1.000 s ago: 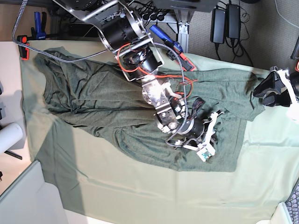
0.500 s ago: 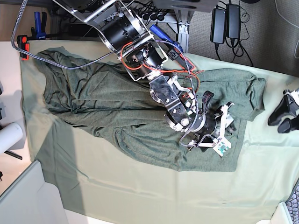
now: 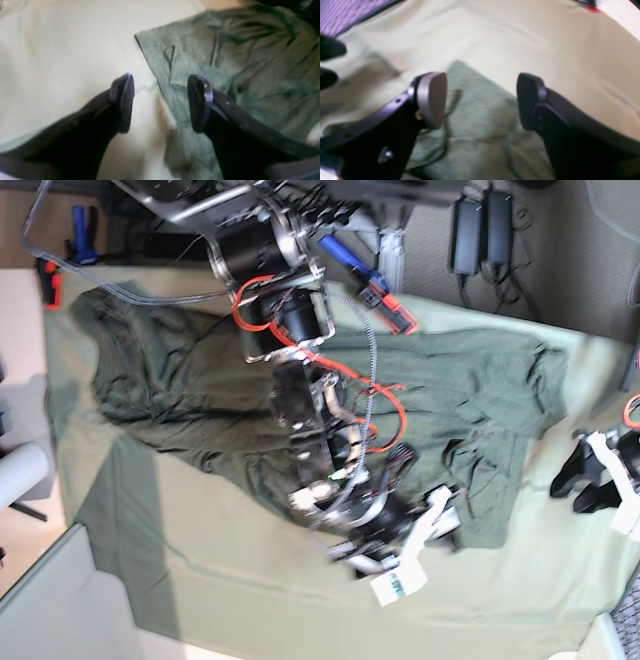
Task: Fold the T-shirt properly
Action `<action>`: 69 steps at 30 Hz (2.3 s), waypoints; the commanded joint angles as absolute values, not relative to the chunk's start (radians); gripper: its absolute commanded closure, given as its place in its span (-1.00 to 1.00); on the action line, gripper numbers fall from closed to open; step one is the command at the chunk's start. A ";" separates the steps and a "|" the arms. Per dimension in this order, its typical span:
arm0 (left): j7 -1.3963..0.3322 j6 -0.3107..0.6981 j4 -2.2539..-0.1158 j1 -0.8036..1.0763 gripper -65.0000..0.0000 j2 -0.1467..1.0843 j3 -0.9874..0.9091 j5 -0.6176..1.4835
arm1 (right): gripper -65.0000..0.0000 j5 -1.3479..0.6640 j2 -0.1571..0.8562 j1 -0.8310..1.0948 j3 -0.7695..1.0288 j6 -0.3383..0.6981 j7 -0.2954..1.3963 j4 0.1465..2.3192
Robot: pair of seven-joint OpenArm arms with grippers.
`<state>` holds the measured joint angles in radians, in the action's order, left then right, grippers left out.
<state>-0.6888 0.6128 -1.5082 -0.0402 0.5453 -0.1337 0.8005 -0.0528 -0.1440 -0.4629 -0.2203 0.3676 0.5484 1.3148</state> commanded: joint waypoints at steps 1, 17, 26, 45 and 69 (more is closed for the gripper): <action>-0.638 0.613 -1.466 -0.095 -0.14 0.564 -0.121 0.816 | -0.34 -0.056 -0.149 -0.490 -0.181 0.381 0.544 1.336; -0.575 0.648 -0.724 -0.518 -0.14 0.365 -0.047 0.791 | -0.34 -0.158 -0.036 -0.486 0.266 0.382 0.698 1.336; -0.583 0.648 -0.725 -0.517 -0.14 0.285 0.014 0.760 | -0.34 -0.157 0.060 -0.484 0.269 0.382 0.717 1.336; -0.467 0.698 -0.728 -0.518 1.00 0.276 0.077 0.572 | -0.34 -0.218 0.276 -0.285 0.272 0.381 0.731 1.336; -0.602 0.698 -0.840 -0.517 1.00 0.333 0.077 0.663 | -0.33 -0.171 0.295 -0.252 0.276 0.381 0.675 1.322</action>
<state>-0.6167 0.6746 -0.8223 -0.4854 0.3218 0.0795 0.6441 -0.1673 0.2768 -0.2302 0.2710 0.3702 0.6998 1.3090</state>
